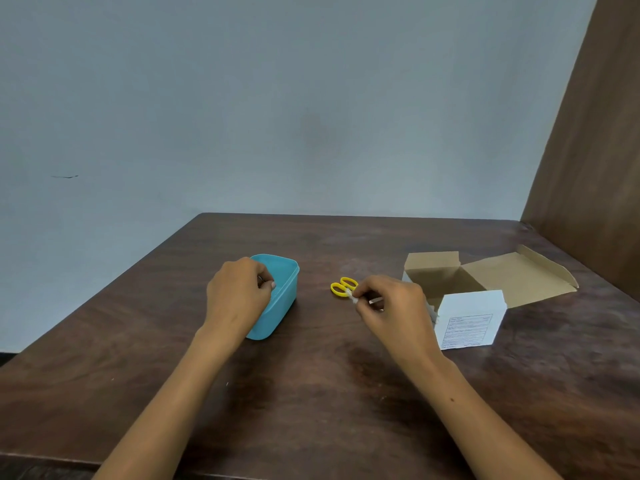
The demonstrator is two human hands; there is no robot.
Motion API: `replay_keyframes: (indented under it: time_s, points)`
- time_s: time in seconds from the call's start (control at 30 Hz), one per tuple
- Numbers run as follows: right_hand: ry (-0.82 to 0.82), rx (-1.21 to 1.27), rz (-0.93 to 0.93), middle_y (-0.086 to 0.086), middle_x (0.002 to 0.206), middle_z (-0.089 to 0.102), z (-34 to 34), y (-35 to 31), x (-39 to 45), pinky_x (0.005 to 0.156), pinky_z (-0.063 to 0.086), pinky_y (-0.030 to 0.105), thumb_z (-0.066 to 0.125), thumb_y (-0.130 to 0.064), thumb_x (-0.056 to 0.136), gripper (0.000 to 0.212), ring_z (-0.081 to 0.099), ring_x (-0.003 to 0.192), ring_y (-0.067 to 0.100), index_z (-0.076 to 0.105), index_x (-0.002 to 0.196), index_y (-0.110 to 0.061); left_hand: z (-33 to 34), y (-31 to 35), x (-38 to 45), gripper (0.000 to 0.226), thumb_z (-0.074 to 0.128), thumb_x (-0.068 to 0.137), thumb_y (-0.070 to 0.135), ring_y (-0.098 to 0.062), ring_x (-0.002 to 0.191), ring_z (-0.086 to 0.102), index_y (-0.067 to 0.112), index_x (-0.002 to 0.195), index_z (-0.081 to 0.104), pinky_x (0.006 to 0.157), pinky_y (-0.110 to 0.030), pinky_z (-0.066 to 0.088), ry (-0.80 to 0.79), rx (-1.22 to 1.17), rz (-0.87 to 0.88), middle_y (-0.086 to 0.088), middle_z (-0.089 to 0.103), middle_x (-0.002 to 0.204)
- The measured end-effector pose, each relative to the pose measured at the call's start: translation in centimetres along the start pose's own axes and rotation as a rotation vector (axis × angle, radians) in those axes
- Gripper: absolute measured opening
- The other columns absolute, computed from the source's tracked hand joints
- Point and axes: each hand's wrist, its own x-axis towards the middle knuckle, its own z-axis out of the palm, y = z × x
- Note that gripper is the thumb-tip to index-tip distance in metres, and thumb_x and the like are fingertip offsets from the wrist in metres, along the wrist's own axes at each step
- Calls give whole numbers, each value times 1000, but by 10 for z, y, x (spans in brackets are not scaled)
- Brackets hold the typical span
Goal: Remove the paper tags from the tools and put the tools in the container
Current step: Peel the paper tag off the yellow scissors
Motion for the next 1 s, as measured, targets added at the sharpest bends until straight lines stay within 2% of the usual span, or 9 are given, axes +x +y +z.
replay_keyframes:
  time_s: [0.17, 0.27, 0.4, 0.53, 0.63, 0.7, 0.8, 0.93, 1.0]
  points:
    - [81, 9, 37, -6, 74, 72, -3, -2, 1, 61, 53, 22, 69, 0, 73, 15, 65, 66, 7, 70, 72, -15, 2, 17, -15, 10, 61, 87, 13, -25, 80, 66, 12, 87, 71, 63, -34, 48, 287, -111, 186, -2, 73, 84]
    - [139, -7, 51, -7, 71, 70, -6, -1, 3, 57, 53, 30, 73, -4, 75, 14, 64, 63, 9, 68, 70, -16, 11, 33, -26, 10, 60, 85, 14, -22, 80, 65, 14, 86, 70, 60, -31, 48, 341, -149, 393, 0, 71, 86]
    - [201, 6, 60, -4, 69, 69, -13, 1, 6, 57, 53, 31, 74, -10, 79, 11, 64, 61, 10, 68, 70, -12, 33, 50, -34, 15, 57, 85, 14, -23, 82, 63, 18, 95, 68, 61, -34, 52, 148, -162, 544, 1, 69, 88]
    - [233, 1, 85, -1, 67, 68, -16, 2, 7, 55, 52, 33, 73, -13, 81, 14, 63, 60, 14, 67, 68, -11, 56, 56, -24, 26, 47, 92, 15, -28, 103, 58, 18, 114, 61, 80, -41, 47, -135, -31, 520, -2, 65, 111]
    - [223, -6, 104, -1, 67, 68, -16, 3, 8, 56, 52, 34, 73, -14, 81, 14, 63, 60, 13, 67, 69, -12, 69, 59, -11, 39, 40, 95, 12, -21, 135, 38, 14, 134, 47, 108, -33, 31, -265, 83, 579, -4, 44, 146]
    - [208, -18, 106, -1, 67, 68, -17, 2, 8, 58, 53, 34, 72, -15, 81, 13, 63, 61, 14, 67, 70, -12, 76, 61, -4, 47, 37, 98, 16, -18, 144, 21, 12, 145, 30, 116, -34, 16, -349, 163, 608, -6, 24, 156]
    - [185, -12, 114, 0, 69, 68, -18, 3, 7, 60, 53, 37, 71, -14, 82, 11, 63, 63, 15, 68, 72, -11, 85, 60, 2, 50, 37, 99, 18, -20, 145, 17, 12, 147, 25, 116, -36, 14, -453, 186, 593, -8, 19, 157]
    - [165, -24, 116, -1, 69, 68, -14, 6, 7, 59, 53, 39, 70, -14, 82, 12, 63, 64, 17, 66, 72, -13, 86, 57, 1, 41, 43, 92, 8, -30, 126, 45, 12, 132, 48, 101, -43, 40, -442, 85, 565, -10, 46, 139]
    - [154, -35, 109, -1, 71, 68, -13, 7, 7, 59, 53, 40, 70, -12, 82, 10, 63, 65, 18, 67, 73, -14, 82, 55, -2, 36, 44, 90, 5, -30, 117, 49, 12, 124, 55, 94, -44, 44, -431, 64, 539, -9, 51, 130]
